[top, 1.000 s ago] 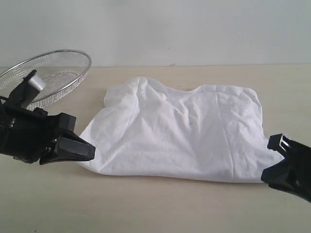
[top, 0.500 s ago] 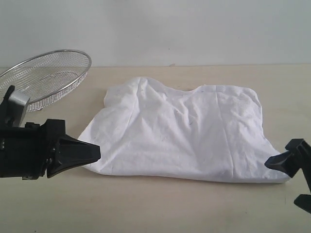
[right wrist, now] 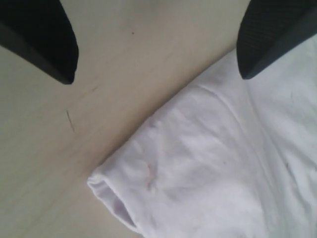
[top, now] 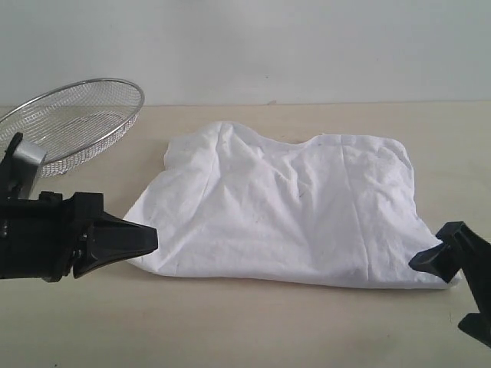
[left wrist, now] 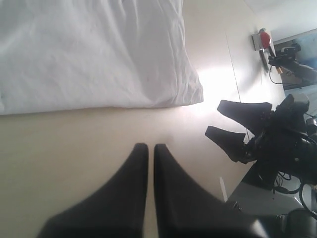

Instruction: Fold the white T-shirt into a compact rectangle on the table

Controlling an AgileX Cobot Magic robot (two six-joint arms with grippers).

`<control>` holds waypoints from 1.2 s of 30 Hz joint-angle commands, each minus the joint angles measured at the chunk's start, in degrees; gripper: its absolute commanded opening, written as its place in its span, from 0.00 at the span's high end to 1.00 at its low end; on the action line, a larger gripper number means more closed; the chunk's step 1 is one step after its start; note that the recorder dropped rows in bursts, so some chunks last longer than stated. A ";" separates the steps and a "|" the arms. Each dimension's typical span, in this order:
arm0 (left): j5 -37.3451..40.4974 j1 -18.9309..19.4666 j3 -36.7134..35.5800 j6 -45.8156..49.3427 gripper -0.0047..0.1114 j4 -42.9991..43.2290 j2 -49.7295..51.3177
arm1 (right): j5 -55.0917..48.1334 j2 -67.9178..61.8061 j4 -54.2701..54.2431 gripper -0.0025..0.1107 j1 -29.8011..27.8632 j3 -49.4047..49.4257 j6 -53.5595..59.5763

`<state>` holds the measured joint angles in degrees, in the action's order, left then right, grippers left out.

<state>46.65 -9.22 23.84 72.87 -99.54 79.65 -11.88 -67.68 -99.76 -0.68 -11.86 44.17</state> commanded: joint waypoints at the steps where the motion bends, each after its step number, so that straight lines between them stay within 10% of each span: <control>1: -0.15 0.01 -0.15 1.75 0.92 -0.40 -0.51 | -0.96 -2.55 -0.19 0.29 0.74 -1.62 -2.16; 36: -0.15 0.01 -0.15 1.75 0.92 -0.40 -0.51 | 3.75 -25.75 -0.19 0.35 0.62 -15.21 -0.58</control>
<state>46.52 -9.22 23.84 74.12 -99.66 79.65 -8.84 -91.22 -100.04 0.05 -26.33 43.37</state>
